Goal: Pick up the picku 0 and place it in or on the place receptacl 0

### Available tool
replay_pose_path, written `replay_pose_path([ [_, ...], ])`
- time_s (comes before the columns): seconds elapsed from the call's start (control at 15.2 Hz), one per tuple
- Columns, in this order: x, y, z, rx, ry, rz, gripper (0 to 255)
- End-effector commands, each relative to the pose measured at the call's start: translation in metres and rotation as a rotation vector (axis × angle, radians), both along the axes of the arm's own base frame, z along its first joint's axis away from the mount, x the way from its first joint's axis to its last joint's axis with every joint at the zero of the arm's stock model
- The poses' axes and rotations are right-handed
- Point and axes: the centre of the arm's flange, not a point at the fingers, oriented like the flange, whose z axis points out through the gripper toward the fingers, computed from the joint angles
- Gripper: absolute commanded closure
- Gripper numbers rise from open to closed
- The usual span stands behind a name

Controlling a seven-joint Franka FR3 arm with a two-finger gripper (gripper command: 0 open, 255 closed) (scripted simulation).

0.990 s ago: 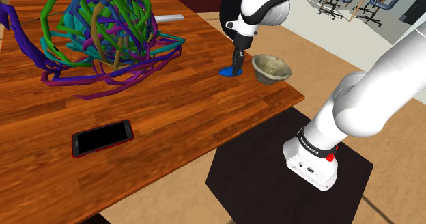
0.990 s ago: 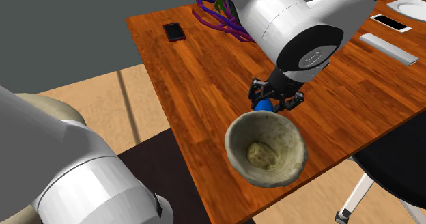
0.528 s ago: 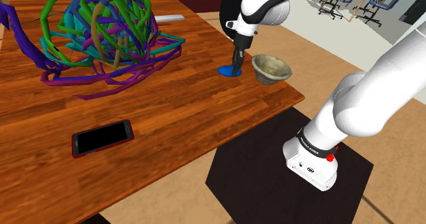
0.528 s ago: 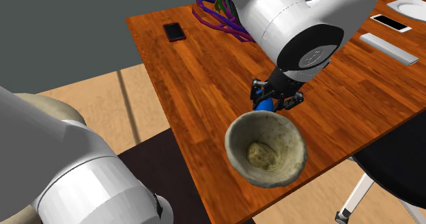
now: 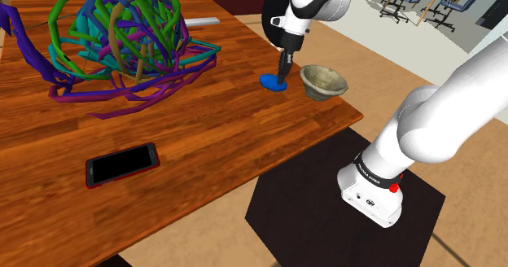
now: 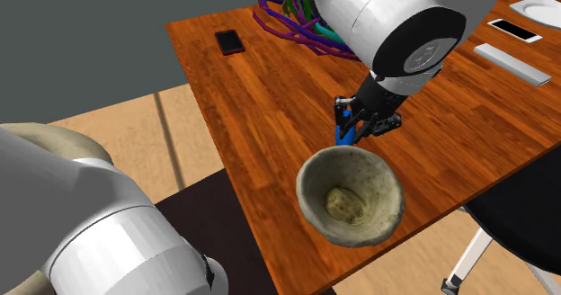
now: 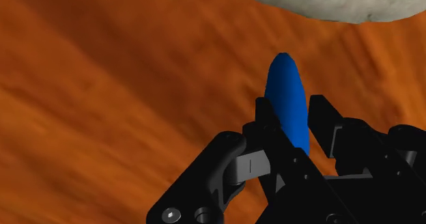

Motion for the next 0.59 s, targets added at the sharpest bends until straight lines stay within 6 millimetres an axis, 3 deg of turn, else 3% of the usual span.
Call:
replay_pose_path([
  [0.0,-0.001,0.000,0.010,-0.001,0.003,0.001,255],
  [0.53,-0.001,0.000,0.052,-0.001,0.003,0.001,255],
])
